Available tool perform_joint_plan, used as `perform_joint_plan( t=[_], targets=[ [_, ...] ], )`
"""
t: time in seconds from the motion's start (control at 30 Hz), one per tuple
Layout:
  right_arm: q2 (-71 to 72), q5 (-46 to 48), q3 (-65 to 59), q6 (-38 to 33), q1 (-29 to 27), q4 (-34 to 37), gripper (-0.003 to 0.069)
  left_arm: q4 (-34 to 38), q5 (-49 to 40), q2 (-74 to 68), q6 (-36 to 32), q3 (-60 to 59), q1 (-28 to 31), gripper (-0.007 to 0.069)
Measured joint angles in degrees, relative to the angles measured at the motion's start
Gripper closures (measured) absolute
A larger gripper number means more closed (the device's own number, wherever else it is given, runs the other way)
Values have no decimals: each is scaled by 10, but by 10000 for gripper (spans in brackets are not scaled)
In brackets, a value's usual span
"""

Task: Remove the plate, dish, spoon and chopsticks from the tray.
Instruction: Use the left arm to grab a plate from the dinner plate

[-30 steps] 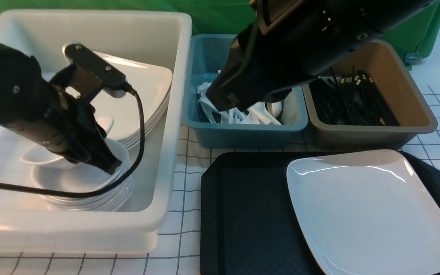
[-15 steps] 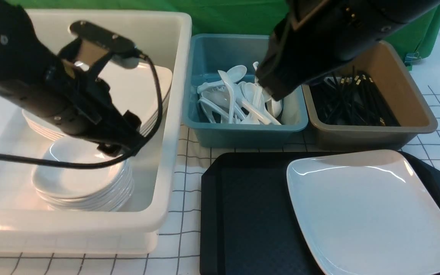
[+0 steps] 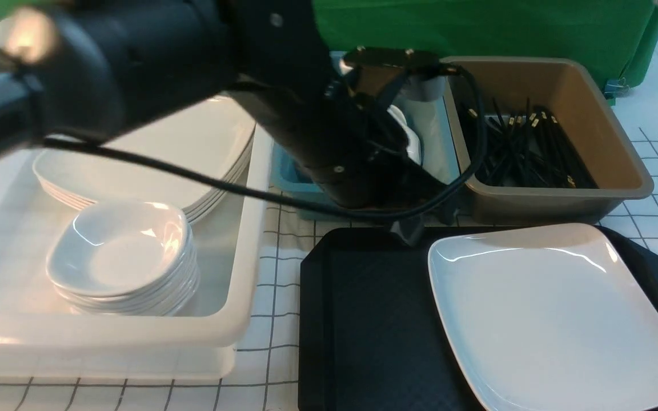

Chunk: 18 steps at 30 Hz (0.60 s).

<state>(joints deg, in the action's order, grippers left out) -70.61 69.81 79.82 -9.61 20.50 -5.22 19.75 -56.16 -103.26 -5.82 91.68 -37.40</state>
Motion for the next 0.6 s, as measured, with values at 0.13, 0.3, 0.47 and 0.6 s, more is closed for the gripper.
perform_joint_plan(
  t=[0.13, 0.3, 0.47, 0.6],
  targets=[
    [60, 3, -67, 3, -18, 10, 653, -4, -1, -102, -1, 83, 0, 513],
    [126, 5, -92, 4, -22, 28, 653, -11, 8, -210, -1, 161, 0, 284],
    [153, 5, -92, 4, -22, 39, 653, -16, 29, -265, -1, 184, 0, 143],
    [159, 5, -92, 4, -22, 40, 653, -13, 82, -302, -2, 189, 0, 78]
  ],
)
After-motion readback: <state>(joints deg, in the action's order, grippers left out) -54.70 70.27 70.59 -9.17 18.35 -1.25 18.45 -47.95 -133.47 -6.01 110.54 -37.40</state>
